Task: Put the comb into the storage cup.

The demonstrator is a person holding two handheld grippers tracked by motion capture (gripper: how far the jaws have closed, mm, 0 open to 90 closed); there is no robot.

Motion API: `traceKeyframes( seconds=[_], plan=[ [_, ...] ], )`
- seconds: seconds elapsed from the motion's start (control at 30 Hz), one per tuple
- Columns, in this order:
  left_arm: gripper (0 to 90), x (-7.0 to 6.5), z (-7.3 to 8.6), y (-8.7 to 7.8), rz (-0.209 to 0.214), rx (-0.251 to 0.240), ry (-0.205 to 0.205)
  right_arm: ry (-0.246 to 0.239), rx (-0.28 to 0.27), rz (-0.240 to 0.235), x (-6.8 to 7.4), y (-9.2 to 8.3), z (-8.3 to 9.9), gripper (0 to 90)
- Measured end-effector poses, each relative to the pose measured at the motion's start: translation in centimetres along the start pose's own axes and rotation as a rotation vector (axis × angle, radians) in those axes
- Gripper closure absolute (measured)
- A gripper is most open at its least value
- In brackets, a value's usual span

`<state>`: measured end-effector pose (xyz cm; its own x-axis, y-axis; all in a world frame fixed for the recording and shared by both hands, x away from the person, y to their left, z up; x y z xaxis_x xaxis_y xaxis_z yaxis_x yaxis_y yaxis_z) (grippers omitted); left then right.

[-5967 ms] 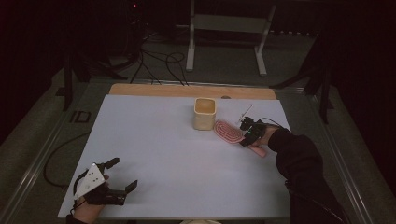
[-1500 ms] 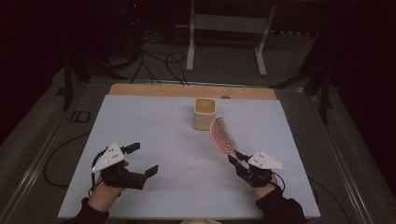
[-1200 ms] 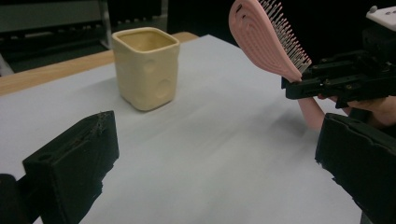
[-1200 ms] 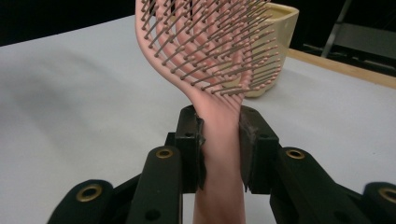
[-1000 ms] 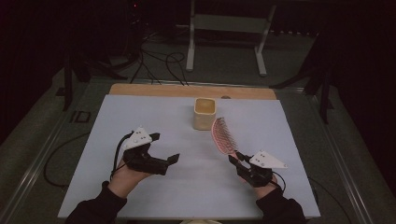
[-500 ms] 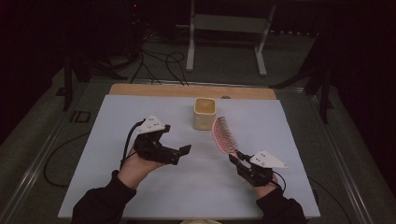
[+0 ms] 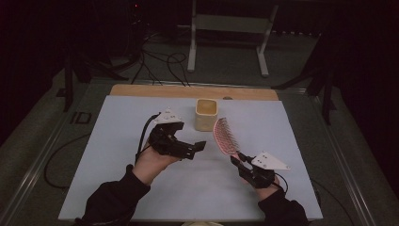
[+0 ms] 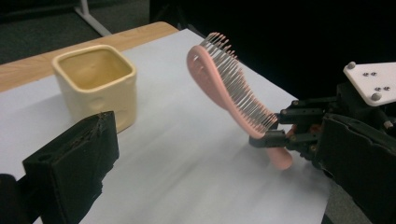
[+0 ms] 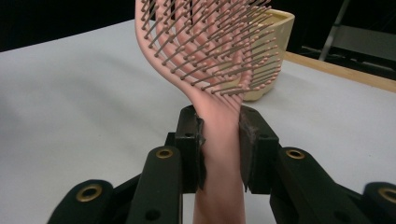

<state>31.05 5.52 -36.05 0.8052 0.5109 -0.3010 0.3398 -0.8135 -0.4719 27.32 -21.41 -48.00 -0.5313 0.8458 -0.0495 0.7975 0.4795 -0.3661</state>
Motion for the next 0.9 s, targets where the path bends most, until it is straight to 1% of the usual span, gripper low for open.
traceKeyframes(
  seconds=[0.07, 0.1, 0.17, 0.3, 0.37, 0.4, 0.47, 0.5, 0.57, 0.63, 0.67, 0.77, 0.8, 0.83, 0.9],
  plan=[
    [0.4, -0.1, -0.1, 0.3, 0.005, 0.004, -0.001, -0.004, -0.003, 0.007, 0.0, 0.0, 0.0, 71.8],
    [0.5, -0.2, -0.3, 0.9, 0.013, 0.005, -0.015, -0.002, -0.001, 0.003, 0.0, 0.0, 0.0, 71.8],
    [0.5, -0.3, -0.4, 1.6, 0.02, 0.008, -0.031, -0.005, -0.002, 0.008, 0.0, 0.0, 0.0, 71.8],
    [0.5, -0.5, -0.7, 2.9, 0.034, 0.017, -0.063, -0.003, -0.001, 0.003, 0.0, 0.0, 0.0, 71.8],
    [0.5, -0.5, -0.8, 3.4, 0.033, 0.014, -0.082, -0.006, -0.002, 0.008, 0.0, 0.1, 0.0, 71.8],
    [0.5, -0.5, -0.9, 3.7, 0.036, 0.016, -0.09, -0.005, -0.001, 0.002, 0.0, 0.1, 0.1, 71.8],
    [0.5, -0.4, -1.0, 4.3, 0.036, 0.027, -0.096, -0.007, -0.002, 0.007, 0.0, 0.1, 0.1, 71.8],
    [0.5, -0.2, -1.0, 4.5, 0.036, 0.032, -0.1, -0.004, 0.001, 0.001, 0.0, 0.1, 0.0, 71.8],
    [0.5, -0.1, -1.0, 4.7, 0.039, 0.031, -0.108, -0.007, -0.003, 0.005, 0.0, 0.1, 0.1, 71.8],
    [0.5, 0.1, -1.1, 5.1, 0.042, 0.027, -0.126, -0.01, -0.002, 0.005, 0.0, 0.1, 0.0, 71.8],
    [0.5, 0.3, -1.2, 5.5, 0.044, 0.019, -0.143, -0.009, -0.004, 0.007, 0.0, 0.1, 0.0, 71.8],
    [1.9, 0.5, -1.3, 5.9, 0.046, 0.014, -0.15, -0.013, -0.003, 0.005, 0.0, 0.1, 0.1, 71.8],
    [2.6, 0.6, -1.5, 6.3, 0.047, 0.015, -0.159, -0.012, 0.0, 0.0, 0.0, 0.1, 0.1, 71.8],
    [3.5, 0.6, -1.5, 6.3, 0.047, 0.015, -0.159, -0.015, -0.002, 0.005, 0.0, 0.1, 0.1, 71.8],
    [5.3, 1.0, -1.6, 6.9, 0.047, 0.018, -0.173, -0.014, 0.001, 0.001, 0.0, 0.1, 0.1, 71.8]
  ],
)
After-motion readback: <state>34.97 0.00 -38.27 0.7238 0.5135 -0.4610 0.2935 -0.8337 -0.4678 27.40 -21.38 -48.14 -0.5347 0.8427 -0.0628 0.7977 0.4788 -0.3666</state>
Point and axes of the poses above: each handheld gripper's, and its own axes: y roughly forward along the jaws, z roughly out of its underside, x roughly to its left, the point moved 2 cm from there along y, roughly forward along the jaws, and after that the axes turned 8 degrees about z, right-handed, at the moved point
